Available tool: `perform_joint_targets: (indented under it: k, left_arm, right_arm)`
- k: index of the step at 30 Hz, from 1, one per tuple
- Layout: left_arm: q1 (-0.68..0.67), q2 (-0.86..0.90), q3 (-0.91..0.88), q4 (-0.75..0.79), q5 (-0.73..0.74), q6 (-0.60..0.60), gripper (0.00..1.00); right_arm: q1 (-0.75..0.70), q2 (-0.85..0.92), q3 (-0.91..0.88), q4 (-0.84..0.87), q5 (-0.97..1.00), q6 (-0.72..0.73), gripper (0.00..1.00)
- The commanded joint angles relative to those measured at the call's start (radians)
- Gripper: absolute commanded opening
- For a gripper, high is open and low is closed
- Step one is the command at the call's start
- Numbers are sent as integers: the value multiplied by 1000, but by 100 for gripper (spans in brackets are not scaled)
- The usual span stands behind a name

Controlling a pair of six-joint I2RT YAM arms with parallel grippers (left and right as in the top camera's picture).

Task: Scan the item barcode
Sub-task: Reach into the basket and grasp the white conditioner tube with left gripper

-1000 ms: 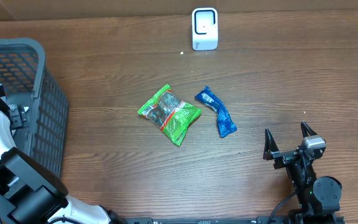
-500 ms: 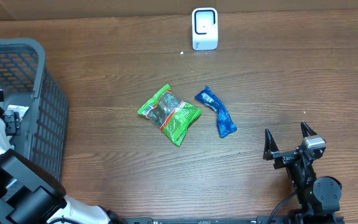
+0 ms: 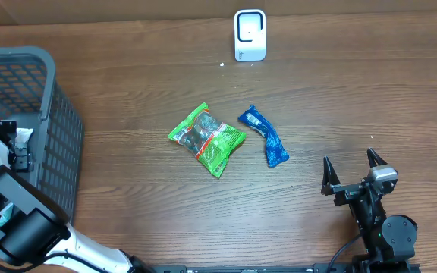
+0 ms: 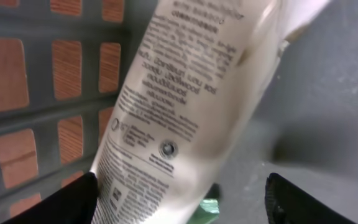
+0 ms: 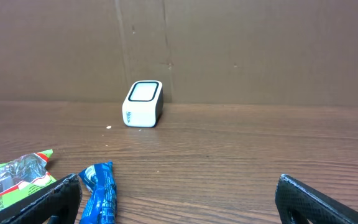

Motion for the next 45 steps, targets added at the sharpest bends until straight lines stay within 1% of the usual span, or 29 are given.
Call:
perform_joint_targets:
  k: [1,5,6,11,14,17,20,21,23,26,28,30,31,33,34,37,40,45]
  left_arm:
    - [2,61,2,-13,27,-16,66]
    - [-13,67,2,-5,48,-45,50]
    - [-17,67,2,-5,66,-46,47]
    - [-39,67,2,-11,220,-126,45]
    - [-52,67,2,-19,303,-195,38]
    - [-67,67,2,-32,341,-244,26]
    - [-77,67,2,-39,344,-276,26]
    - [-79,67,2,-40,346,-291,27]
    - [-81,67,2,-42,346,-312,34]
    - [-81,67,2,-41,345,-353,38]
    - [-81,68,2,-41,345,-372,39]
    - [-81,71,2,-40,344,-388,38]
    - [-81,73,2,-41,342,-401,33]
    - [-81,74,2,-41,325,-443,20]
    - [-81,74,2,-41,314,-472,16]
    - [-81,74,2,-51,284,-538,12]
    - [-81,74,2,-66,286,-544,4]
    - [-81,63,8,-103,286,-552,4]
  right_arm:
    - [5,-11,-10,5,10,0,100]
    - [5,-11,-10,5,10,0,100]
    - [5,-11,-10,5,10,0,100]
    - [5,-11,-10,5,10,0,100]
    - [5,-11,-10,5,10,0,100]
    - [5,-11,-10,5,10,0,100]
    - [5,-11,-10,5,10,0,100]
    - [5,-11,-10,5,10,0,100]
    - [5,-11,-10,5,10,0,100]
    - [5,-11,-10,5,10,0,100]
    - [5,-11,-10,5,10,0,100]
    - [5,-11,-10,5,10,0,100]
    - [5,-11,-10,5,10,0,100]
    - [5,-11,-10,5,10,0,100]
    - [5,-11,-10,5,10,0,100]
    - [5,-11,-10,5,10,0,100]
    - [5,-11,-10,5,10,0,100]
    - [5,-11,-10,5,10,0,100]
